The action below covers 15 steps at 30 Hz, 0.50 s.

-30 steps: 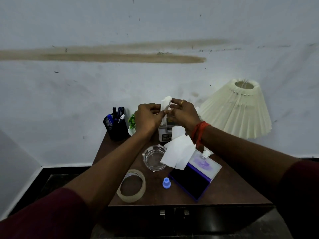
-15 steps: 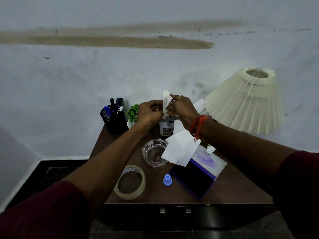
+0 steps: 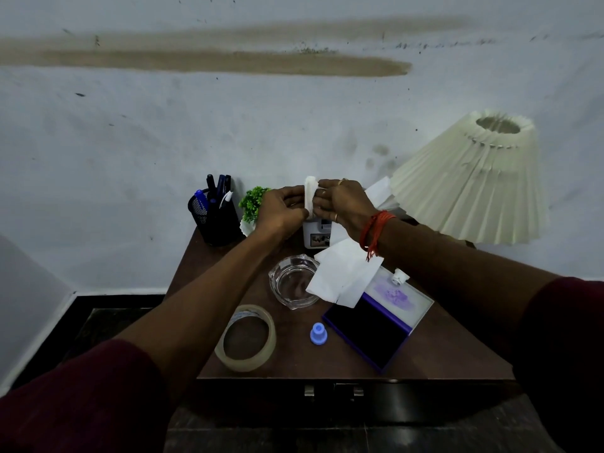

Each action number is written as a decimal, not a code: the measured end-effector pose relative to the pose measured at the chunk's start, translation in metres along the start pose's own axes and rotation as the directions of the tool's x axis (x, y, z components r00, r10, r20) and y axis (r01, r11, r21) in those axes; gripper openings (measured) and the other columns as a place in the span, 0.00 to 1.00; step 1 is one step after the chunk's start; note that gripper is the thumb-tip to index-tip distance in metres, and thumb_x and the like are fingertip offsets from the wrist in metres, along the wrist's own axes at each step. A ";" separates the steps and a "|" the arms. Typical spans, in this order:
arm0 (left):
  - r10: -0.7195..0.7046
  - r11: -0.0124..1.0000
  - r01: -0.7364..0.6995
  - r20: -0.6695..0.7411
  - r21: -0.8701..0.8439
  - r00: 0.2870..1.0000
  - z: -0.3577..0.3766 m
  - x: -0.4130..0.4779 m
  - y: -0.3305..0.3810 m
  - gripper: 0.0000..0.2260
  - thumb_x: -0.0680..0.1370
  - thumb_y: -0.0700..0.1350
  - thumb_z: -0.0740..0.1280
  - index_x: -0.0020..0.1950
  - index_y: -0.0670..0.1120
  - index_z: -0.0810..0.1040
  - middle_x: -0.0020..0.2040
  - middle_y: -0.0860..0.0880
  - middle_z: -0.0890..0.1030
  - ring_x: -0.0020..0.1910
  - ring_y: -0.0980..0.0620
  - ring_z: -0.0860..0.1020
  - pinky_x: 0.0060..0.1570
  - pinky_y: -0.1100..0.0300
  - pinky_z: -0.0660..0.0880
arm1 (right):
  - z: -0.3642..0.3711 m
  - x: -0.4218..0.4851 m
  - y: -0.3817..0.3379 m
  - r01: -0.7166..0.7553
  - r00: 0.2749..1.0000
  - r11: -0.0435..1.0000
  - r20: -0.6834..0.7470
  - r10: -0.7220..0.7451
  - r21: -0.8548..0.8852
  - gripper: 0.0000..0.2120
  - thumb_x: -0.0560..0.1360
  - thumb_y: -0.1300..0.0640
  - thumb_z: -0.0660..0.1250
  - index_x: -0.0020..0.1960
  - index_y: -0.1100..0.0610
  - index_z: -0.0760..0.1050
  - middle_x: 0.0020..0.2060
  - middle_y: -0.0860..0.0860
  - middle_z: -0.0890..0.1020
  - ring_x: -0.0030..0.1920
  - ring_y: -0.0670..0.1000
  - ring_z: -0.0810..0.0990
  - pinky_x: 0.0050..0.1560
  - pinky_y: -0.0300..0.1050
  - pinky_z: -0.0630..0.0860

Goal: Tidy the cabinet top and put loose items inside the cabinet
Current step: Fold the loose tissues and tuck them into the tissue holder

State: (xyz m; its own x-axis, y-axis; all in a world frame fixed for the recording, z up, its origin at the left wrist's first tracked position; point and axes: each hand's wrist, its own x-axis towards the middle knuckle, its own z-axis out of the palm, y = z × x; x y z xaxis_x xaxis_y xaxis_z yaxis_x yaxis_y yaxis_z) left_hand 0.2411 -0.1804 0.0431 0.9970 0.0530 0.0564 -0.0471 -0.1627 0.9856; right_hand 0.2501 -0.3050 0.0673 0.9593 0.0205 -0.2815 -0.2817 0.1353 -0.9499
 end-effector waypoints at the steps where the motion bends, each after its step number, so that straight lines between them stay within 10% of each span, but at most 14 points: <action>1: -0.013 1.000 0.012 -0.006 -0.006 1.000 0.000 0.000 0.000 0.22 0.71 0.23 0.63 0.64 0.34 0.75 0.57 0.39 0.81 0.52 0.48 0.80 0.46 0.66 0.80 | -0.001 0.002 0.000 -0.011 1.000 1.000 -0.001 0.011 0.010 0.18 0.81 0.67 0.52 0.70 0.67 0.64 0.43 0.58 0.76 0.32 0.49 0.80 0.31 0.39 0.79; 11: -0.033 0.999 0.033 -0.015 0.010 0.999 -0.003 -0.013 0.004 0.20 0.73 0.25 0.66 0.65 0.31 0.72 0.58 0.38 0.79 0.54 0.48 0.78 0.42 0.74 0.77 | -0.011 -0.002 0.001 -0.017 1.000 0.999 0.013 0.018 -0.041 0.20 0.79 0.65 0.57 0.70 0.66 0.65 0.50 0.57 0.75 0.49 0.54 0.76 0.55 0.49 0.77; 15: -0.023 0.999 0.024 -0.020 0.024 1.000 -0.004 -0.025 0.000 0.21 0.72 0.24 0.65 0.65 0.32 0.73 0.58 0.39 0.79 0.53 0.49 0.79 0.42 0.74 0.77 | -0.022 -0.019 0.000 -0.031 0.998 0.998 0.057 0.028 0.046 0.17 0.80 0.67 0.53 0.68 0.70 0.67 0.38 0.53 0.76 0.34 0.48 0.80 0.37 0.40 0.80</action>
State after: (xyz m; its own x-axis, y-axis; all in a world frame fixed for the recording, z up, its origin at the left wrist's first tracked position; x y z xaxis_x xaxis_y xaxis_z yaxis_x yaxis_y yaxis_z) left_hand 0.2155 -0.1781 0.0422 0.9964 0.0762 0.0366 -0.0220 -0.1845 0.9826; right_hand 0.2311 -0.3269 0.0696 0.9506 0.0806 -0.2998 -0.3097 0.1802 -0.9336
